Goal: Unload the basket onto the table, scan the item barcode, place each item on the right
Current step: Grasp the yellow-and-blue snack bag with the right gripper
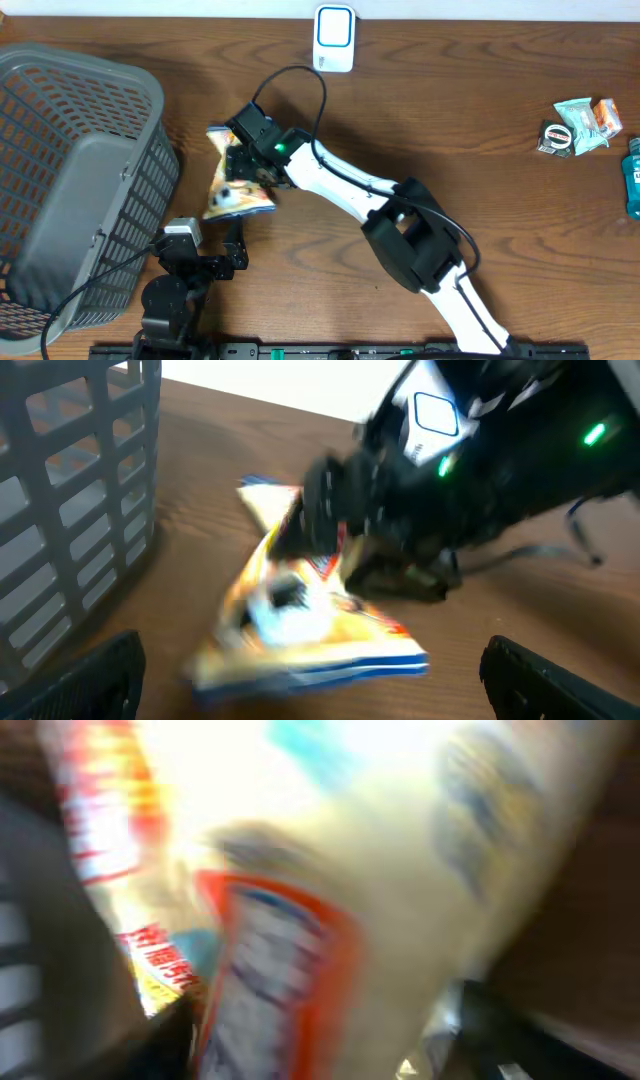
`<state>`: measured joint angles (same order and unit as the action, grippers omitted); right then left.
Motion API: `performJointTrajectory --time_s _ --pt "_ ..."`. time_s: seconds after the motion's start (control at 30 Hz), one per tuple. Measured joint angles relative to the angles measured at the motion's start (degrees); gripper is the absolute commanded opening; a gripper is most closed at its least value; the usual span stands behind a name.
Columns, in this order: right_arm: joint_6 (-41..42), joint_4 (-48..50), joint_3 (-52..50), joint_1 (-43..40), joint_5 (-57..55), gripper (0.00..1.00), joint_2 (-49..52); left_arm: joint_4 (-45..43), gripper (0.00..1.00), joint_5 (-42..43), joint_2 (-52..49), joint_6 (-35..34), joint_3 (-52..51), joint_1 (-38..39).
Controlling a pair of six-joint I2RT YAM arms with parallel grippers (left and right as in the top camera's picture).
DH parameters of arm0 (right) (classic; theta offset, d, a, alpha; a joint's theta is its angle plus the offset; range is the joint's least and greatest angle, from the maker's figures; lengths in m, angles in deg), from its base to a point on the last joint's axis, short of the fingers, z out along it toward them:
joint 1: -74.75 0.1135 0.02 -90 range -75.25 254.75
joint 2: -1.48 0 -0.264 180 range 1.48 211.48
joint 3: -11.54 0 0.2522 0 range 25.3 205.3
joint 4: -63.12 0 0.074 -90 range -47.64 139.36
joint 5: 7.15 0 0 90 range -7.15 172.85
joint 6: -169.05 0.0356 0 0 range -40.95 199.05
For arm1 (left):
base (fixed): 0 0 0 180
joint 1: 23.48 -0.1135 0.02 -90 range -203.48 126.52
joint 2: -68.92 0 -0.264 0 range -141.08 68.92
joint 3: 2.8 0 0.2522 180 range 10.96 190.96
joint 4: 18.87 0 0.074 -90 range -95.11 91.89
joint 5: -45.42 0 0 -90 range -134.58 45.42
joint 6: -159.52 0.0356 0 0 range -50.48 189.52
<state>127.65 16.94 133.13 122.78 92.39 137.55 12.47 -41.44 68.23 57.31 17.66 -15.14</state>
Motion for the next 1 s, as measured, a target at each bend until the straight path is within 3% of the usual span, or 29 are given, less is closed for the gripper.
performJointTrajectory --time_s 0.1,0.37,0.43,0.5,0.6,0.83,1.0 --pt "-2.3 -3.9 0.5 -0.3 -0.9 0.33 0.2 0.0 0.98 0.0 0.0 0.0 0.0 0.0" --pt "-13.4 -25.5 0.6 -3.3 -13.4 0.3 -5.6 0.0 0.98 0.0 0.0 0.0 0.0 0.0" --pt "-16.9 -29.3 0.2 -5.0 -17.8 0.47 -7.7 0.0 0.98 0.0 0.0 0.0 0.0 0.0" --pt "-21.6 -31.4 0.0 -6.9 -21.5 0.79 -10.4 0.0 0.98 0.0 0.0 0.0 0.0 0.0" --pt "-26.4 -31.7 0.0 -8.8 -24.7 0.96 -14.3 0.0 0.98 0.0 0.0 0.0 0.0 0.0" --pt "-30.3 -30.3 0.0 -8.5 -25.9 0.99 -21.6 0.0 0.98 0.0 0.0 0.0 0.0 0.0" --pt "-31.1 -29.8 -1.2 -8.0 -24.0 0.98 -18.9 0.0 0.98 0.0 0.0 0.0 0.0 0.0"
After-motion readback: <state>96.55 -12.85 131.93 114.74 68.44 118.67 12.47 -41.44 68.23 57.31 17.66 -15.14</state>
